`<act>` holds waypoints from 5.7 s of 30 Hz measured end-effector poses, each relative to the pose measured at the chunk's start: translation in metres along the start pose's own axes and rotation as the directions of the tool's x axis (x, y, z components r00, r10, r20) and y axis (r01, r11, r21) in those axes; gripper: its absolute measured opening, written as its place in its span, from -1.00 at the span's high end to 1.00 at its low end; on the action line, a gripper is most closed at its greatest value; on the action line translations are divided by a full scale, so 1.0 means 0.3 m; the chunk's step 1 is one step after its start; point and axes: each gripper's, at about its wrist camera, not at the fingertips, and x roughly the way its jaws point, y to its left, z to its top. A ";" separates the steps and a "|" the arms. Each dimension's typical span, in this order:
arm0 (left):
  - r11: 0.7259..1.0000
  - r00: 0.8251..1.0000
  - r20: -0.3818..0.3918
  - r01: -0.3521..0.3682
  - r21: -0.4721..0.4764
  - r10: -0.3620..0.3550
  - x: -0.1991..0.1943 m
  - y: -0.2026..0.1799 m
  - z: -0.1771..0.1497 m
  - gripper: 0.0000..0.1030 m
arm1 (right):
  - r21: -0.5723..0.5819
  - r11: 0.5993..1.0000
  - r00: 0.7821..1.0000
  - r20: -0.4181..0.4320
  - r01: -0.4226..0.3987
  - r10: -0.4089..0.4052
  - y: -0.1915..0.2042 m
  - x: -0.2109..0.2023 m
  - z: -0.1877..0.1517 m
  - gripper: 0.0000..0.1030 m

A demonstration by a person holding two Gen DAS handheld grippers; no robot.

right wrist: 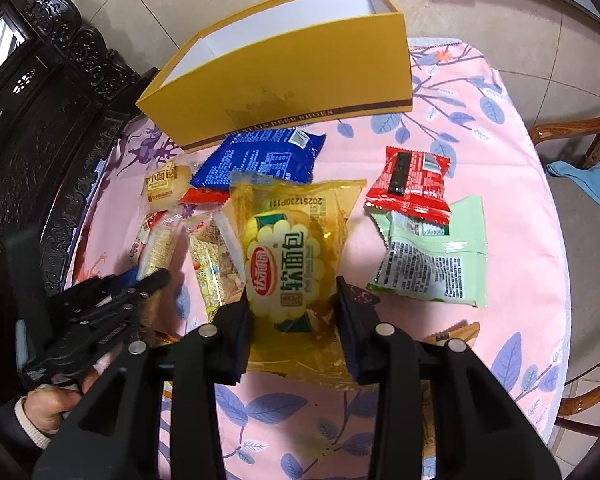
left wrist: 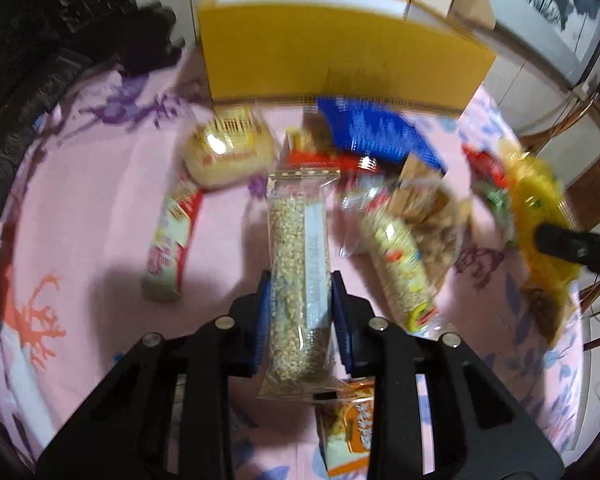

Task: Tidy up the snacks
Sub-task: 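Grasp the long grain-bar bag with left tool while right tool grasps yellow bread bag, then carry both held snacks into the yellow box and open both tools, then grasp a clear grain-stick bag with left tool while right tool grasps brown paper bag, then drop both held snacks into the yellow box and open both tools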

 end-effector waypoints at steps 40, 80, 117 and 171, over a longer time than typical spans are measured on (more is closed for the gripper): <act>0.993 0.980 0.196 0.003 -0.122 0.021 0.047 0.083 0.874 -0.31 | -0.151 0.988 0.967 0.255 0.034 0.006 0.137 0.024 0.728 0.22; 0.979 0.977 0.159 -0.114 -0.171 0.141 -0.122 0.178 0.353 -0.82 | -0.273 0.950 0.981 -0.159 -0.150 0.109 0.146 0.228 0.138 -0.02; 0.999 0.989 -0.141 -0.033 0.028 0.036 0.202 -0.203 0.040 0.28 | -0.001 0.995 0.995 -0.019 -0.101 0.101 -0.023 0.002 0.028 0.39; 0.994 0.979 0.195 -0.036 -0.108 0.057 0.043 0.041 0.877 -0.40 | -0.152 0.982 0.956 0.250 -0.114 0.150 0.095 -0.102 0.536 0.39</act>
